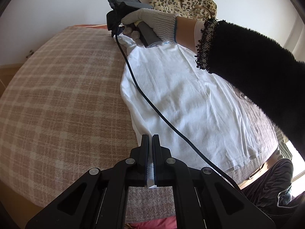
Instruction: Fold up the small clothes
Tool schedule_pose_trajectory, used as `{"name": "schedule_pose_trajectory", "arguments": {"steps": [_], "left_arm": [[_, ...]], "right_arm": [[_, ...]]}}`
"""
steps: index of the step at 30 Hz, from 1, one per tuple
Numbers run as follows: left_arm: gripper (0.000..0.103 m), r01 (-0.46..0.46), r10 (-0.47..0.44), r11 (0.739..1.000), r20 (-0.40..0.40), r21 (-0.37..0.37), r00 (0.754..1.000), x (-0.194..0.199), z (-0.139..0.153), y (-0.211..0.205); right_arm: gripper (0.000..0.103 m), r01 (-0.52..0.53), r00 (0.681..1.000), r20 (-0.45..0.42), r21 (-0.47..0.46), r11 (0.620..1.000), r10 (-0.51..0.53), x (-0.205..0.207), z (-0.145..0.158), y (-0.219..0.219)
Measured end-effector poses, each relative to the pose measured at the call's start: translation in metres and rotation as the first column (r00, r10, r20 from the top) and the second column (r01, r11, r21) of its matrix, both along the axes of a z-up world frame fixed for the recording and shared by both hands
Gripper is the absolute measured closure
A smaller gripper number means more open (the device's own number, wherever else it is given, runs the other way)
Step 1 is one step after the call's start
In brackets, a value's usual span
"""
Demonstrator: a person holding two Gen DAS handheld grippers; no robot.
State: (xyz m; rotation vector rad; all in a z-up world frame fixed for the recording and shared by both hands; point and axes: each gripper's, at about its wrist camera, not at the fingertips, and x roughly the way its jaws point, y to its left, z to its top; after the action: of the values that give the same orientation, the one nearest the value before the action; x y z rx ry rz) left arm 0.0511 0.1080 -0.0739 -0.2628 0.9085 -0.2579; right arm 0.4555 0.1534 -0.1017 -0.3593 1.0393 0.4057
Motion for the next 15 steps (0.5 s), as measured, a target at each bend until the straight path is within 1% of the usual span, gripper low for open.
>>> {"name": "schedule_pose_trajectory", "arguments": {"steps": [3, 6, 10, 15], "left_arm": [[0.100, 0.009, -0.009, 1.000, 0.008, 0.000, 1.000, -0.003, 0.002, -0.003], [0.100, 0.033, -0.033, 0.999, 0.030, 0.012, 0.999, -0.006, 0.007, -0.012], [0.100, 0.066, -0.067, 0.998, 0.044, 0.013, 0.997, -0.007, 0.011, -0.025], [0.100, 0.112, -0.113, 0.994, 0.057, 0.020, 0.992, -0.008, 0.015, -0.042]], "right_arm": [[0.099, 0.032, 0.999, 0.034, 0.034, 0.999, -0.033, 0.003, 0.015, -0.020], [0.099, 0.067, 0.997, 0.043, 0.081, 0.994, -0.071, 0.008, 0.031, -0.045], [0.099, 0.088, 0.992, 0.080, 0.078, 0.993, -0.094, 0.007, 0.048, -0.074], [0.099, 0.131, 0.985, 0.097, 0.116, 0.985, -0.142, 0.007, 0.063, -0.111]]}}
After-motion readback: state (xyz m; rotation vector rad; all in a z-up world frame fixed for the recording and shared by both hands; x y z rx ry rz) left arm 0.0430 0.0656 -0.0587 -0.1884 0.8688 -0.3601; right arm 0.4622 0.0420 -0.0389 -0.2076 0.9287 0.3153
